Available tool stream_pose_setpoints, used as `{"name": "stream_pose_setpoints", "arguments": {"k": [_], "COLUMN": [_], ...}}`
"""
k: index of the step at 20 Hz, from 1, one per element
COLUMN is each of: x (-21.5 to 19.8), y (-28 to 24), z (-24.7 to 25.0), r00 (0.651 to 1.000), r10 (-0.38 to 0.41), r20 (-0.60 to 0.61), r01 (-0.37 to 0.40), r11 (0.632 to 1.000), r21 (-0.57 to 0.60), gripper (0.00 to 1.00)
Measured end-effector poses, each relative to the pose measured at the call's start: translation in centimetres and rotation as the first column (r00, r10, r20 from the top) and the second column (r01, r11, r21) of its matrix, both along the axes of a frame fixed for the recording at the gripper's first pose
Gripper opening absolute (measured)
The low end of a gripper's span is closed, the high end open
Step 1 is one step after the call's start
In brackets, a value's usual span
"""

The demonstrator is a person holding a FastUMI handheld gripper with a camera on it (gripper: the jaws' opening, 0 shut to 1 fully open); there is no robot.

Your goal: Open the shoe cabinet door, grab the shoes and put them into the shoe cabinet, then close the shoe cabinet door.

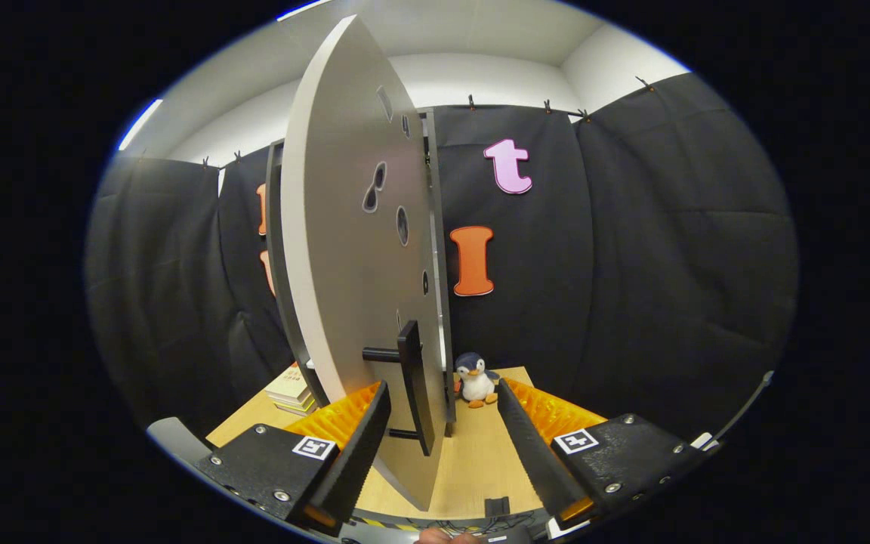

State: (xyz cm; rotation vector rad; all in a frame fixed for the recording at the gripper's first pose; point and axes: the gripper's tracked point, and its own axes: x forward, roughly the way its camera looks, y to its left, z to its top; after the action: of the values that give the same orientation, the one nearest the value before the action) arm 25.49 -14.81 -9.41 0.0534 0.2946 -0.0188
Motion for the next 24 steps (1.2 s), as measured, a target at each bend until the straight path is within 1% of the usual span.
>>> {"name": "stream_pose_setpoints", "arguments": {"k": [5, 10, 13, 15, 18, 19, 20, 24], "x": [0.6, 1.3, 1.7, 2.4, 4.2, 5.1, 5.0, 10.3], "y": [3.8, 6.7, 9.0, 10.7, 13.7, 14.4, 14.3, 20.3], "z": [0.0, 0.0, -0.2, -0.2, -0.6, -0.8, -0.9, -1.5], "r00": [0.999, 0.993, 0.991, 0.991, 0.995, 0.996, 0.997, 0.999], "r10": [-0.047, -0.120, -0.135, -0.128, -0.094, -0.083, -0.071, 0.028], "r20": [-0.013, -0.012, -0.023, -0.028, -0.037, -0.040, -0.040, -0.037], "r01": [0.047, 0.119, 0.134, 0.127, 0.093, 0.083, 0.071, -0.026], "r11": [0.999, 0.992, 0.990, 0.991, 0.995, 0.996, 0.997, 0.998], "r21": [-0.028, -0.051, -0.047, -0.038, -0.022, -0.017, -0.009, 0.052], "gripper": [0.90, 0.90, 0.90, 0.90, 0.91, 0.91, 0.92, 0.92]}}
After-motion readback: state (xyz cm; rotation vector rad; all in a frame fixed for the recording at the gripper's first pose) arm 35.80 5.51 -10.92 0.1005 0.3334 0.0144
